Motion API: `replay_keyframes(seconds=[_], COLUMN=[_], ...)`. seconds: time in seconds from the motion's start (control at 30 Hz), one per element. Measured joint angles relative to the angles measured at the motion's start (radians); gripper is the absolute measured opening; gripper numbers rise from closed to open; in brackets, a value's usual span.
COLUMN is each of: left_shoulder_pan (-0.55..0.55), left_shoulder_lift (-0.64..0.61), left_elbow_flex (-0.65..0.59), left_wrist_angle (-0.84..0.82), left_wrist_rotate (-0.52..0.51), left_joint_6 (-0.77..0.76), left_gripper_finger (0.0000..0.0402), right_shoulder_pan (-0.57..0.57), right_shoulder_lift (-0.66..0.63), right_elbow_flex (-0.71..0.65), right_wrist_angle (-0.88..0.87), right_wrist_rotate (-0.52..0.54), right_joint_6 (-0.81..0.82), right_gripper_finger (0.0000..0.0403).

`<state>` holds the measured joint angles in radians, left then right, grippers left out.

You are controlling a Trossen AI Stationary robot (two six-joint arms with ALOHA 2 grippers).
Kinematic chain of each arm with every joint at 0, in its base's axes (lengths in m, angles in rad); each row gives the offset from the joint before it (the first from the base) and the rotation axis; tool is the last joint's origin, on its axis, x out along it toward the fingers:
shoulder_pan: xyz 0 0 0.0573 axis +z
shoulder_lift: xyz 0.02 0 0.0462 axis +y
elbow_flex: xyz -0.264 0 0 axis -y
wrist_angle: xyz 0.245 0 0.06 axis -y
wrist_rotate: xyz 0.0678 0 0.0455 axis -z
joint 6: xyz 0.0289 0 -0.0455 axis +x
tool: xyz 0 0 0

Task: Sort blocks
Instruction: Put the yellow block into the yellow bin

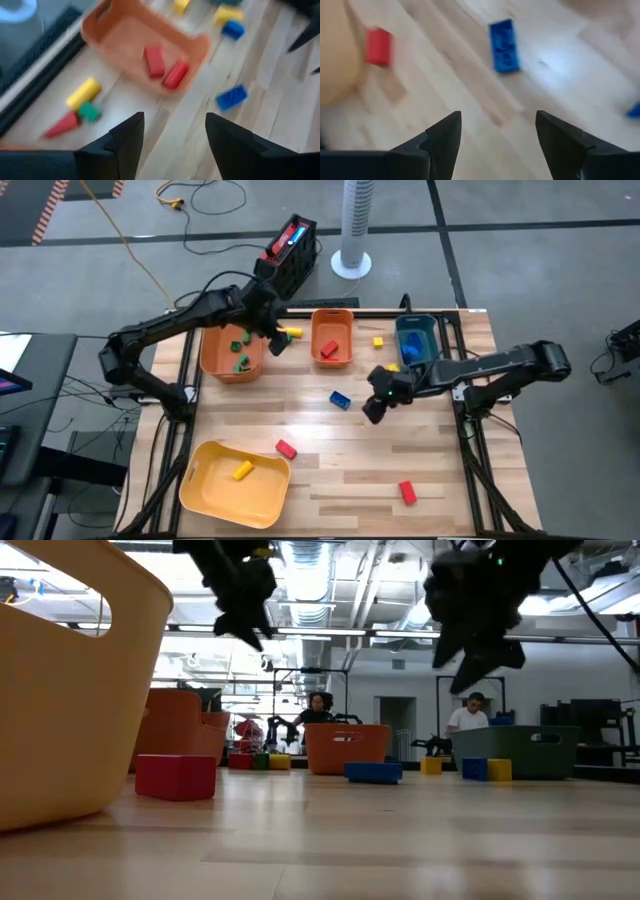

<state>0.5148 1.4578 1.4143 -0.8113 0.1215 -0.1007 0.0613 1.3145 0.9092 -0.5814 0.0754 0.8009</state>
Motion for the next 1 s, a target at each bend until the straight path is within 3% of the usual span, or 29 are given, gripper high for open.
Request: replay_keyframes(seconds=[0.23, 0.4, 0.53, 0.73, 0.93, 1.0], left_shoulder_pan=[-0.006, -0.011, -0.011, -0.004, 0.002, 0.027], left_shoulder_lift=[0.0, 0.0, 0.0, 0.0, 0.0, 0.001], left_elbow_flex=[0.0, 0.0, 0.0, -0.001, -0.001, -0.001], left_wrist_angle=[0.038, 0.063, 0.098, 0.074, -0.006, -0.02], left_wrist_rotate=[0.0, -0.021, -0.074, -0.097, -0.092, -0.047], left_joint_6=[-0.123, -0.206, -0.182, -0.124, -0.109, -0.111], left_gripper_finger=[0.0205, 0.0205, 0.0205, 0.0205, 0.0205, 0.0203], right_shoulder_pan=[-0.157, -0.314, -0.363, -0.38, -0.368, -0.364], right_shoulder_lift=[0.003, 0.027, 0.039, 0.068, 0.081, 0.08], right_elbow_flex=[0.0, -0.001, 0.0, 0.001, 0.051, 0.081], right_wrist_angle=[-0.003, 0.018, 0.035, 0.137, 0.082, 0.076], right_wrist_rotate=[-0.105, -0.174, -0.187, -0.234, -0.245, -0.244], right_joint_6=[-0.374, -0.494, -0.589, -0.612, -0.586, -0.565], right_gripper_finger=[0.0265, 0.0265, 0.0265, 0.0265, 0.0265, 0.0265])
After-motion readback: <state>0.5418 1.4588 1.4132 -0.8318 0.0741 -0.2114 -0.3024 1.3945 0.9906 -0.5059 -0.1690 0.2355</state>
